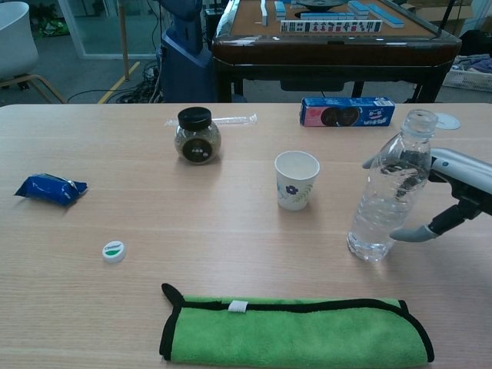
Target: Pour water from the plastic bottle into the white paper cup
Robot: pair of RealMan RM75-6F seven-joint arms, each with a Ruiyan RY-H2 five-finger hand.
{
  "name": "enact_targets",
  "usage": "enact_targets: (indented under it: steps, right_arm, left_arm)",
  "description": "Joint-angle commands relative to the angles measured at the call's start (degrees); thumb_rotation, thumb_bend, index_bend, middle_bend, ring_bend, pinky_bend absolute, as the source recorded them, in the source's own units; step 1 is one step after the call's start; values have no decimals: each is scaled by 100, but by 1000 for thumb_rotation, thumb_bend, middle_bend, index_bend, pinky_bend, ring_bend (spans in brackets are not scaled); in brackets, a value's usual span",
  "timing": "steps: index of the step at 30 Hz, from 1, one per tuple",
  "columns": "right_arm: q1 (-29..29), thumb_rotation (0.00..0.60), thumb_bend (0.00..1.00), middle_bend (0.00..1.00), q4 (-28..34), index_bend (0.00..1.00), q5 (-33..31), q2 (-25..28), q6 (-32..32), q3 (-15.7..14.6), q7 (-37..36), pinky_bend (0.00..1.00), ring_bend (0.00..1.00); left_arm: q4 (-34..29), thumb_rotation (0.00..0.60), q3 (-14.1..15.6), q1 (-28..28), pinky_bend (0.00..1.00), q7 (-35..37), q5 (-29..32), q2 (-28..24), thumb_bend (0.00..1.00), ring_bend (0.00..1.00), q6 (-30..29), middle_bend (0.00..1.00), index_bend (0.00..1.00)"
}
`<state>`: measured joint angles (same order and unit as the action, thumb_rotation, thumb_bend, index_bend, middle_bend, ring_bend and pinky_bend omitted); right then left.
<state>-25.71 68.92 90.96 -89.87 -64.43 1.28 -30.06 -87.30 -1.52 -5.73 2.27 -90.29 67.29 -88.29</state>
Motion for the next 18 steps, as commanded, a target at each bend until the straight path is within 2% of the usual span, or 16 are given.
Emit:
enact_targets:
  steps: [1, 8, 18]
  right_arm:
    - [-38, 600, 0, 139, -45, 195, -8, -54, 27, -5, 3, 312, 120]
    - [-116, 600, 0, 163, -248, 195, -10, -244, 27, -8, -114, 312, 120]
    - [-142, 600, 0, 248, -688, 207, 191, -525, -320, -84, -424, 312, 163]
  left_arm:
    - [-7, 600, -3, 3, 484, 3, 1, -5, 133, 156, -6, 213, 224]
    - [-29, 600, -2, 10, 484, 11, 2, -20, 134, 156, -12, 213, 224]
    - [-56, 600, 0, 17, 484, 19, 8, -45, 134, 155, -8, 213, 224]
